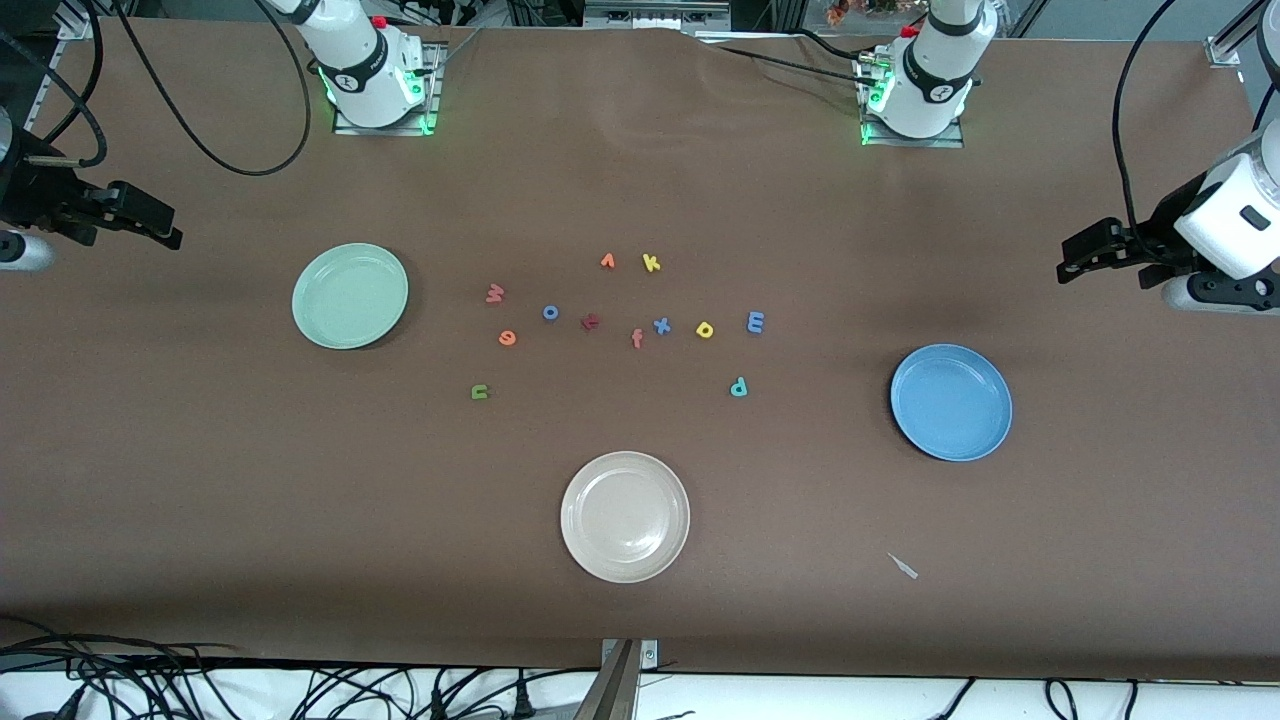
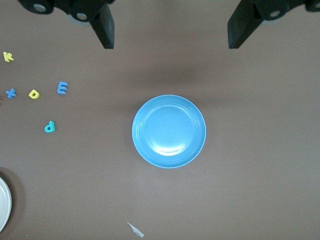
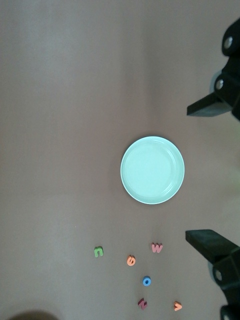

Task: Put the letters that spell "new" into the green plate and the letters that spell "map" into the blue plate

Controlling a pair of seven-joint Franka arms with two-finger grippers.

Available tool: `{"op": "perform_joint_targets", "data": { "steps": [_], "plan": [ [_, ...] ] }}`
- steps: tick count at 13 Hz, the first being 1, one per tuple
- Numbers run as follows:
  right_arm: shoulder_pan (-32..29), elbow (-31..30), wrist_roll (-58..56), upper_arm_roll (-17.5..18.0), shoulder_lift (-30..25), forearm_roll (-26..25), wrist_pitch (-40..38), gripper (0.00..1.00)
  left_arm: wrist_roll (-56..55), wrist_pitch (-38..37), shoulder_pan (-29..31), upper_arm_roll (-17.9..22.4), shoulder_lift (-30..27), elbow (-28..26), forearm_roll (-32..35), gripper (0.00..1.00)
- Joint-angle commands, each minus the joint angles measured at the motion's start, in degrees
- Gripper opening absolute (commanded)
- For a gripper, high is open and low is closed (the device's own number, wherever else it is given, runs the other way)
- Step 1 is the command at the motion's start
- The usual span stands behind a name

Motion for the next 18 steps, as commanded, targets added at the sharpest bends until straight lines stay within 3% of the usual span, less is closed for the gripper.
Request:
{"op": "perform_joint_targets", "data": {
  "steps": [1,13,18],
  "plan": [
    [-0.2,1.4,0.2,0.0,0.3,0.2,-1.4,1.0,0.8,0.5,0.2,-0.2,-0.4,-0.3,0.5,1.0],
    [-0.3,1.3,0.3,-0.1,0.3,0.2,-1.4,1.0,0.7,0.4,0.2,-0.1,0.0,-0.3,0.5,1.0],
    [0.0,1.3,9.0,-0.1,0.4,0.2,-0.5,1.0,0.5,0.3,0.3,-0.1,1.1,0.6,0.5,1.0]
  ]
}}
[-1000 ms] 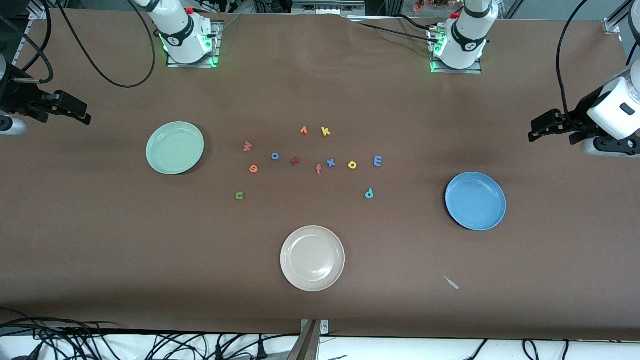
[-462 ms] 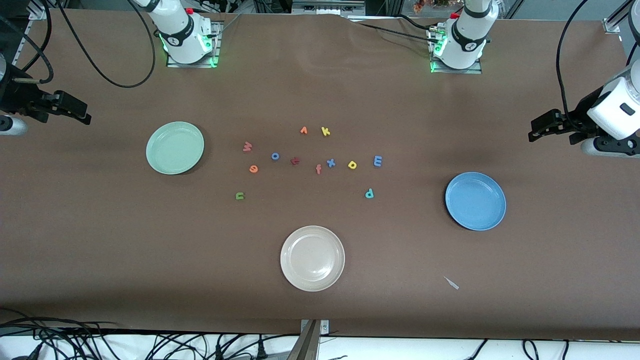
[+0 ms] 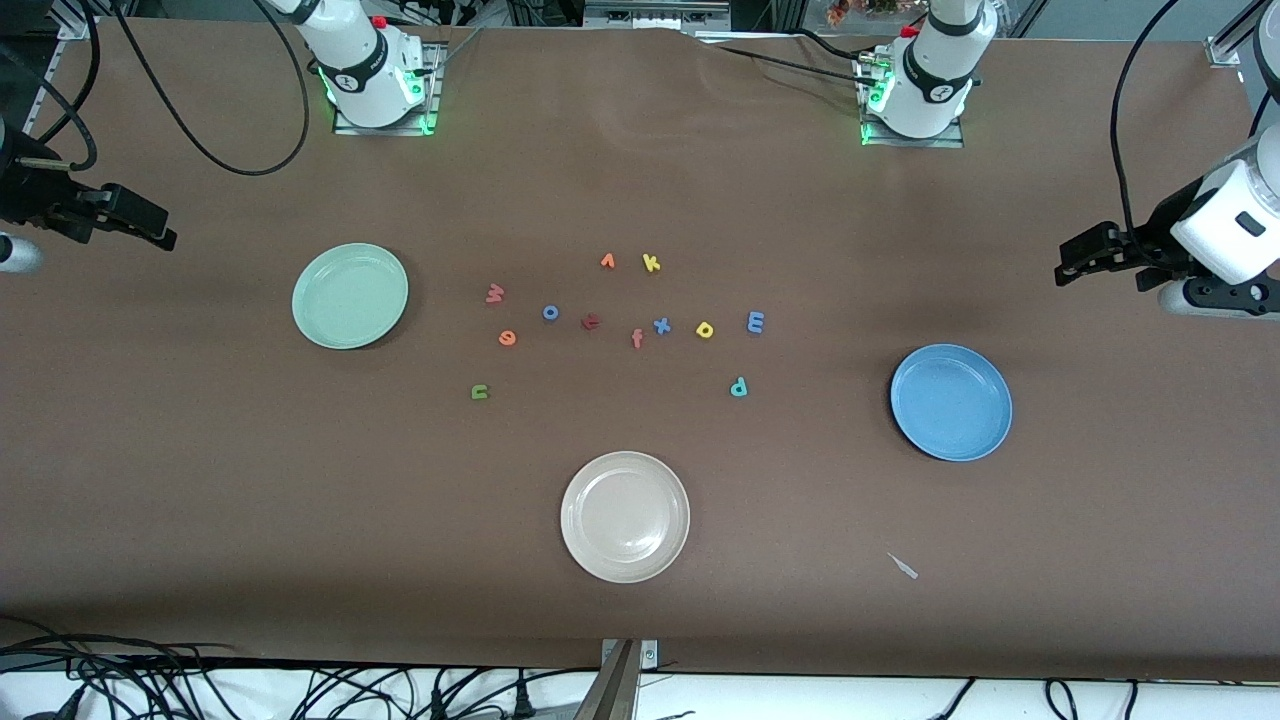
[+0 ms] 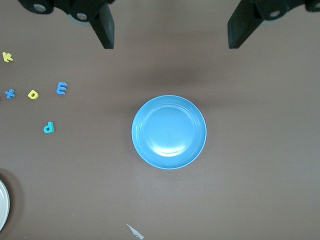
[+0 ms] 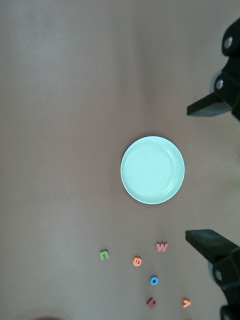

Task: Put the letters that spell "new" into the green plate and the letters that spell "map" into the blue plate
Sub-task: 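Grasp the green n and blue E with the right and left grippers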

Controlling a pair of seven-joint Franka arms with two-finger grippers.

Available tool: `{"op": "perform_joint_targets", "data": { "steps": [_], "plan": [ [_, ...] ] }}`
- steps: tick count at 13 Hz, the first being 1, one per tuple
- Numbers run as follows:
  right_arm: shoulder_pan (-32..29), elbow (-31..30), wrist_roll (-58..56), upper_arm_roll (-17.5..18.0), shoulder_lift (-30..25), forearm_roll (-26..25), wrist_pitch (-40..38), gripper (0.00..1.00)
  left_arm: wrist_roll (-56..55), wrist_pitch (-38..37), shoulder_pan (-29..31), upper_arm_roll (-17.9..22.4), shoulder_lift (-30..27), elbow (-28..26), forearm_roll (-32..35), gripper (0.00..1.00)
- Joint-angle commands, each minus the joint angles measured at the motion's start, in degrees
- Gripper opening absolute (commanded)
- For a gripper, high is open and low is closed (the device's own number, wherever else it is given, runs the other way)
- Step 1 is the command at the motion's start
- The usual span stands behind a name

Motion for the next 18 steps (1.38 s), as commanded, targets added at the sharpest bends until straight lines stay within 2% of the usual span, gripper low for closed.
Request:
{"op": "perform_joint_targets", "data": {
  "steps": [1,3,6,10,12,15,18],
  "plan": [
    [0.3,1.3,7.0,0.6,0.5,0.2,-0.3,1.0,0.5,0.1,0.0,-0.1,1.3,0.7,0.5,1.0],
    [1.8,0.1,13.0,0.7,1.8,0.2,0.8,1.0,0.5,0.2,-0.3,-0.4,1.5,0.8,1.1,1.0],
    [5.9,-3.5,21.1,0.7,5.7,0.4,7.7,1.0,0.3,1.2,-1.7,-2.6,4.2,1.1,1.2,1.0],
    [14.5,-9.1,47.0,0.7,11.7,-0.4,19.5,1.0,-0.3,2.4,-5.4,-3.3,9.9,2.6,1.3,1.0],
    [17.3,-9.4,56.7,0.7,16.7,-0.4,22.8,1.0,-0.8,4.4,-8.1,-3.6,11.9,2.3,0.3,1.0],
    [20.6,-9.8,71.2,0.7,21.4,-0.3,30.0,1.0,-8.2,10.6,-14.4,-4.3,13.3,-1.4,1.2,1.0],
    [22.7,-11.1,77.8,0.6,26.6,-0.5,38.3,1.0,-10.2,20.6,-19.3,-4.4,13.1,-9.5,1.3,1.0]
  ]
}}
